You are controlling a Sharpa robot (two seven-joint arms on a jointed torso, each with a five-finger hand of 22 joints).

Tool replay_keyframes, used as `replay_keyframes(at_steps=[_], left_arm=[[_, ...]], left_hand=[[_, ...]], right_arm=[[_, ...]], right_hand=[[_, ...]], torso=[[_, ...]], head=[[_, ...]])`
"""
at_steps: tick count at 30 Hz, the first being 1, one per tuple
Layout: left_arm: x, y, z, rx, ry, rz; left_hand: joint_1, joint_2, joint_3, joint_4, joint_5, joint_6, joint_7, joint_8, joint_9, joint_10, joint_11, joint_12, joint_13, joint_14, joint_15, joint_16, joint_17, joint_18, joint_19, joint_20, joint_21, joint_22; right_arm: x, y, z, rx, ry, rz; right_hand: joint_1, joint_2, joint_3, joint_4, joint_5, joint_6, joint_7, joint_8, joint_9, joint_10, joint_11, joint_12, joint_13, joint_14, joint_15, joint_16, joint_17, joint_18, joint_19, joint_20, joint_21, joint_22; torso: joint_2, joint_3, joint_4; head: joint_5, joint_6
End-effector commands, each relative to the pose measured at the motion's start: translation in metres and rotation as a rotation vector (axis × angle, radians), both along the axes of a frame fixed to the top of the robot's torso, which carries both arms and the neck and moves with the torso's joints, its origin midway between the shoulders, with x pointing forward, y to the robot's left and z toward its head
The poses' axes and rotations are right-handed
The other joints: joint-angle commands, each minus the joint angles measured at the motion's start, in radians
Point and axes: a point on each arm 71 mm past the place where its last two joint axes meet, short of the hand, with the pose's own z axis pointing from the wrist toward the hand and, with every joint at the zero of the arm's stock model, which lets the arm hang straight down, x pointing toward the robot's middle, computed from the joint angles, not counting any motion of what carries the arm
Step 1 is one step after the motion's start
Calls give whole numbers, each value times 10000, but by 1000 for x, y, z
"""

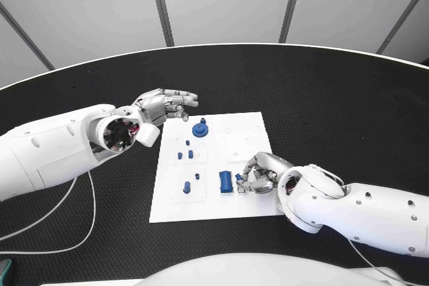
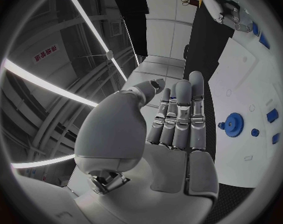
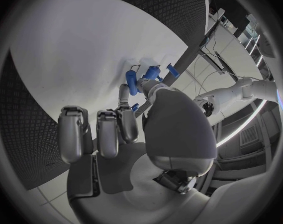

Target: Assemble the parts on the task board

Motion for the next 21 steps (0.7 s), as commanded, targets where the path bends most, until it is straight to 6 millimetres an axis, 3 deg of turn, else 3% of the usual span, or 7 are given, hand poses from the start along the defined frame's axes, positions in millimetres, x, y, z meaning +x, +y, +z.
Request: replay_keyframes(at_steps=[1,21], left_arm=[[0,0,0,-1,2,-7],[-1,2,0,22,21,24]], left_hand=[[-25,61,-1,42,3,-86,-14,49,-10,-53,-15,67,14,-93,-10,70,-16,164,7,25,-70,-9],[-25,61,-1,42,3,-86,-14,49,-10,-53,-15,67,14,-93,-10,70,-16,164,7,25,-70,-9]], right_arm=[[1,1,-1,-26,22,7],[-3,0,-2,-283,320,304]], right_hand=[[-165,-14,-29,90,65,168,-115,62,33,391,-84,99,1675,1027,-96,8,2508,-30,944,-83,66,2469],[-685,174,-111,115,-23,509,-305,422,250,687,-243,784,2052,1055,-210,87,2632,-121,1031,-166,536,2591]], torso=[[-13,0,-3],[-9,13,-9]], head=[[13,2],[38,-40]])
